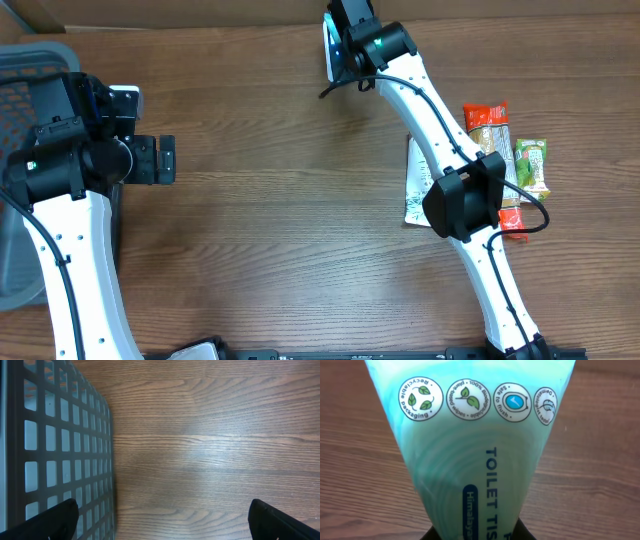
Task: Scan the item barcode
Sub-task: 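Raise the tissue pack and hold it before the scanner window, then carry the tissue pack right and release it beside the spaghetti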
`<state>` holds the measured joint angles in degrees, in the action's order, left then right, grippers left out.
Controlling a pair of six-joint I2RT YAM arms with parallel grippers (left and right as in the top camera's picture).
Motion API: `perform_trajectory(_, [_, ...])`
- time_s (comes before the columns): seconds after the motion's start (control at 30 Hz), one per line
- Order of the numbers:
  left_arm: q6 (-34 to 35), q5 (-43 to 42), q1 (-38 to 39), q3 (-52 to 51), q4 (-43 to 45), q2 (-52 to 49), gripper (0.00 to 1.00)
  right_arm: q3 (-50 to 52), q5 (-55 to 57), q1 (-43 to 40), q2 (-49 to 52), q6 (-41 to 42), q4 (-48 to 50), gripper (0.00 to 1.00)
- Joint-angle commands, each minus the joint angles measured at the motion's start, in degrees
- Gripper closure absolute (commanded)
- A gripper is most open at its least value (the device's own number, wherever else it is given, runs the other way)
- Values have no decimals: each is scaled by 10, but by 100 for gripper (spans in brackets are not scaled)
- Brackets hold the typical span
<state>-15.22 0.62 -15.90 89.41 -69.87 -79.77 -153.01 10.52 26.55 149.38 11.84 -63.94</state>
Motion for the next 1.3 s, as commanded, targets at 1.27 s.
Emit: perform_trajectory(1.27, [-9,-5,-2,3,0,4,0,54,-138,-45,-287,32,-331,96])
